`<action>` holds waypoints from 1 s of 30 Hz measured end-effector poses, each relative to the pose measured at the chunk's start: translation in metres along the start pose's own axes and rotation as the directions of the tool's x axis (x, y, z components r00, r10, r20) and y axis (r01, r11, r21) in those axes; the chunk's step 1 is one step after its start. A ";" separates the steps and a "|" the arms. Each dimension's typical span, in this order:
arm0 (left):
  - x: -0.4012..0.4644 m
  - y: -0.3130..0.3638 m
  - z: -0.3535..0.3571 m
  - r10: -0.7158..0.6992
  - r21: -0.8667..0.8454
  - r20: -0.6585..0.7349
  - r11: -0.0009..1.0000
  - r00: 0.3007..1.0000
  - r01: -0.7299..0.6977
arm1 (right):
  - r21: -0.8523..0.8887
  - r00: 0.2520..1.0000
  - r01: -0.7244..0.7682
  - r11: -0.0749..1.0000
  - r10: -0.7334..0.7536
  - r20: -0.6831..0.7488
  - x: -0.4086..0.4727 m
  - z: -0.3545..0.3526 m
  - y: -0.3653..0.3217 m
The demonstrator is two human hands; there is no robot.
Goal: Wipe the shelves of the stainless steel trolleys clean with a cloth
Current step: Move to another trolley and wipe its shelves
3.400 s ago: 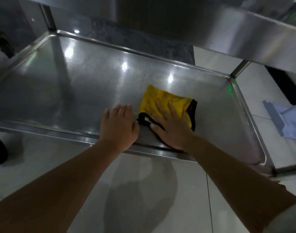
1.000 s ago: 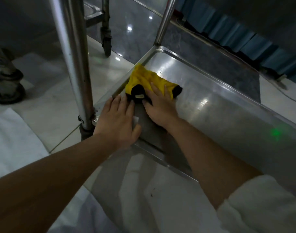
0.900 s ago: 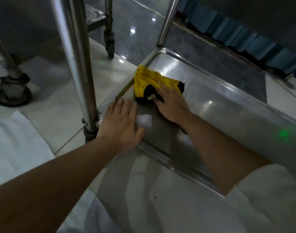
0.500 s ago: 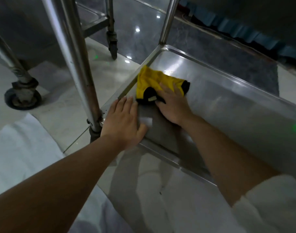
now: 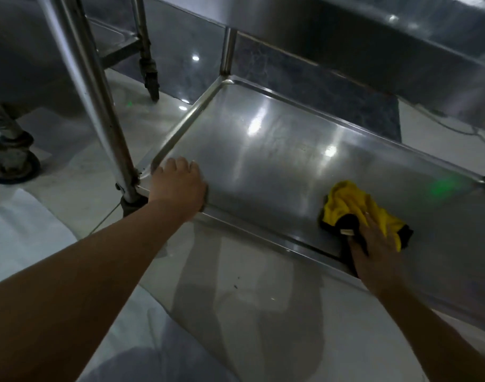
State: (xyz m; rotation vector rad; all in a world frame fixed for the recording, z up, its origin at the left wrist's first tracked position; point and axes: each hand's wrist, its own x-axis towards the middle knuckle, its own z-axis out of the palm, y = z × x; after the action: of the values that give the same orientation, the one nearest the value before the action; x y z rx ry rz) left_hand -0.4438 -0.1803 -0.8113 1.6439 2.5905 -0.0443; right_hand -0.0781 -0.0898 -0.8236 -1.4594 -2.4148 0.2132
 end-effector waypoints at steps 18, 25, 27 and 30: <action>-0.029 0.106 0.025 0.174 0.009 0.030 0.985 0.984 -0.175 | 0.002 0.989 0.057 0.998 -0.057 0.140 -0.052 -0.043 0.072; -0.045 0.112 0.024 0.156 -0.025 0.024 0.987 0.987 -0.156 | -0.140 0.977 -0.196 0.971 0.205 0.053 -0.066 -0.042 0.049; -0.052 0.107 0.025 0.182 -0.042 0.024 0.983 0.983 -0.181 | -0.158 0.988 -0.099 0.982 0.116 0.105 -0.069 -0.035 0.032; -0.062 0.101 0.020 0.219 -0.096 0.050 0.972 0.975 -0.213 | -0.106 0.977 0.018 0.994 0.005 0.213 -0.068 -0.033 0.002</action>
State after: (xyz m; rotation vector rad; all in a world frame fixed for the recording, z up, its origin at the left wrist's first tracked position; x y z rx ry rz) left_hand -0.3250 -0.1944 -0.8246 1.8492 2.3189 0.0341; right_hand -0.0355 -0.1498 -0.8061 -1.5458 -2.6379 0.2537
